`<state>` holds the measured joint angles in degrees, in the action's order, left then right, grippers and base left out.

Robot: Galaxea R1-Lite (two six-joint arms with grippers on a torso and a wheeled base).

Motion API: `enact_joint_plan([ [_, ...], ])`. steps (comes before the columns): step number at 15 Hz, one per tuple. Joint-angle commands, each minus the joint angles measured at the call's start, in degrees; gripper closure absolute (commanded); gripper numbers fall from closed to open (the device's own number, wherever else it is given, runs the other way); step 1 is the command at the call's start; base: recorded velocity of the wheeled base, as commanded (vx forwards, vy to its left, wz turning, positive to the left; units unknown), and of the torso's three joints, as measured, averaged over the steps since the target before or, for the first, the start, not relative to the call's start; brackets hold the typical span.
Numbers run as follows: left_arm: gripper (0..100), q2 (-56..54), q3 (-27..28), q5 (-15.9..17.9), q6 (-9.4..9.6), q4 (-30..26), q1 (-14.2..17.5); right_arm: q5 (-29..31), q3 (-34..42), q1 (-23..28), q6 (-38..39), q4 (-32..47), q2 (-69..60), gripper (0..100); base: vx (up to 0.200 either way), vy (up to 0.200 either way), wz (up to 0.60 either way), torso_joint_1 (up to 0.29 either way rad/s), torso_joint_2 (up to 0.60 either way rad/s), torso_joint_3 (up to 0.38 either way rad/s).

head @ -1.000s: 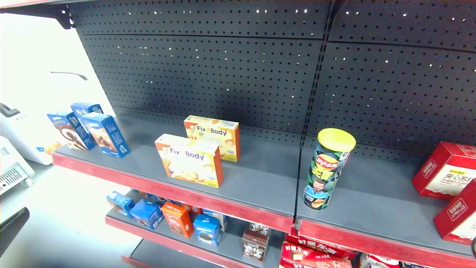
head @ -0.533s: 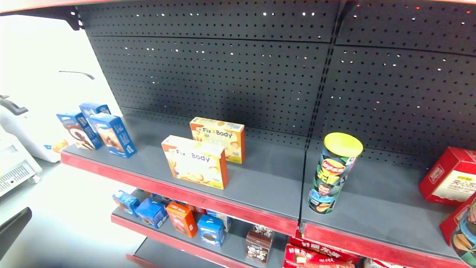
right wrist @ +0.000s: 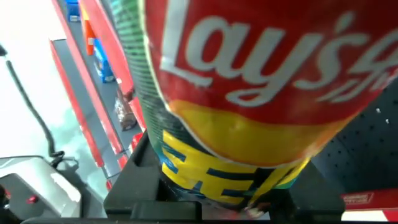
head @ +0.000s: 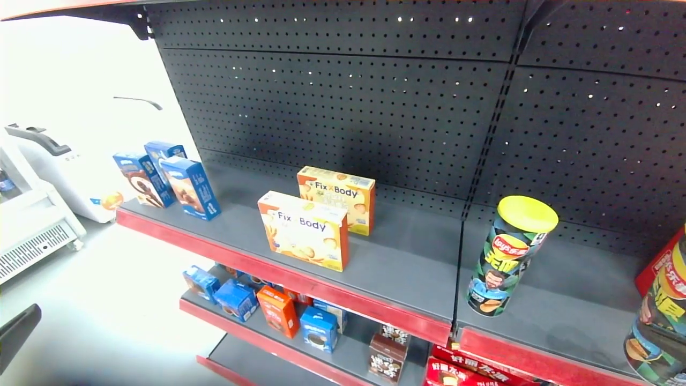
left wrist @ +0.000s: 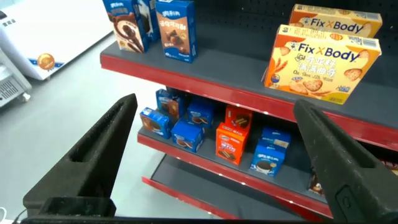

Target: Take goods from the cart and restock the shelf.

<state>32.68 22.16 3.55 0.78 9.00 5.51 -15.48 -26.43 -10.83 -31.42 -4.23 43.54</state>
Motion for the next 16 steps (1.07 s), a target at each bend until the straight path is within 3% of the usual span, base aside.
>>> enact_joint_plan([
  [1, 0, 0.1, 0.0, 0.0, 0.01, 0.1, 0.0, 0.1, 0.5, -0.1, 0.0, -0.6, 0.8, 100, 0.000, 0.000, 0.00, -0.119, 0.29, 0.159],
  [4, 0, 0.1, 0.0, 0.0, 0.01, 0.1, 0.0, 0.2, 1.7, -0.1, 0.0, -3.3, 2.0, 100, 0.000, 0.000, 0.00, -0.121, 0.30, 0.152],
  [11, 0, 0.1, 0.2, 0.0, 0.01, 0.1, 0.0, 0.9, 2.3, 0.8, 0.6, -10.4, 9.1, 100, 0.000, 0.000, 0.00, -0.005, 0.01, 0.006],
  [13, 0, 0.2, 0.2, 0.0, 0.01, 0.1, 0.0, 0.7, 1.7, 1.8, 3.1, -17.7, 14.8, 100, 0.000, 0.000, 0.00, 0.000, 0.00, 0.000],
  [16, 0, 0.2, 0.2, 0.0, -0.08, 0.1, 0.0, 1.0, 2.3, 2.6, 10.1, -35.5, 26.0, 100, 0.000, 0.000, 0.00, 0.000, 0.00, 0.000],
])
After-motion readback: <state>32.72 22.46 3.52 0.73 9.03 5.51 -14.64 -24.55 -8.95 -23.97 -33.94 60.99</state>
